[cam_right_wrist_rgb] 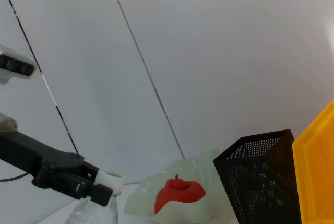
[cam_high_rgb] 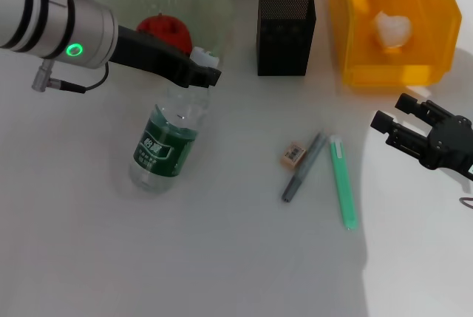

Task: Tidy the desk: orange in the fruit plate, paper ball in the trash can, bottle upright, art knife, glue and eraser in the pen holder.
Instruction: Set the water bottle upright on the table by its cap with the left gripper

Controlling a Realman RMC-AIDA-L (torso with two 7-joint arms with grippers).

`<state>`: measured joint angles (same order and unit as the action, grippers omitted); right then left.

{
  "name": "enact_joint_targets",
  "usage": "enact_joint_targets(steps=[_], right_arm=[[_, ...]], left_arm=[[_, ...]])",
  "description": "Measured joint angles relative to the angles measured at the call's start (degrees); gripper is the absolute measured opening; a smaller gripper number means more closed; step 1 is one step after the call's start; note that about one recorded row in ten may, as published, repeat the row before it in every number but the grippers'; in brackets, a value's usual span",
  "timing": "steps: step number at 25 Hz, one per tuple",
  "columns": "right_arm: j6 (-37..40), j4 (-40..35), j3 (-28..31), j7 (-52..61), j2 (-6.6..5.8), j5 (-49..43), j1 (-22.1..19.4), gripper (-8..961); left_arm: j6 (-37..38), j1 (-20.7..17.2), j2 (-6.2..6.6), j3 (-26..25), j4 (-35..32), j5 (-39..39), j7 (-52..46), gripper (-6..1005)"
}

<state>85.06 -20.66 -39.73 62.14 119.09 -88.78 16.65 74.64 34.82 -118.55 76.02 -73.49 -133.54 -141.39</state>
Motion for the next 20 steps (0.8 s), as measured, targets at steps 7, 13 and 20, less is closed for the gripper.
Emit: enact_joint_targets(steps=[7,13,20], right_arm=[[-0.48,0.00,-0.13,0.01,0.00,0.00,0.79,767],[-0.79,0.00,-0.40,0.28,0.00,-0.01,1.44,767],[-0.79,0.47,-0.14,0.45,0.09,0.01,1.49,767]], left_arm=[[-0.25,-3.57,-0.01,-5.49,2.45,10.56,13.11,452],[-0.33,-4.74,-0.03,-8.35,6.17,16.51,20.79,457],[-0.88,-8.02,-0.01,-14.10,18.33,33.41,43.40,463]])
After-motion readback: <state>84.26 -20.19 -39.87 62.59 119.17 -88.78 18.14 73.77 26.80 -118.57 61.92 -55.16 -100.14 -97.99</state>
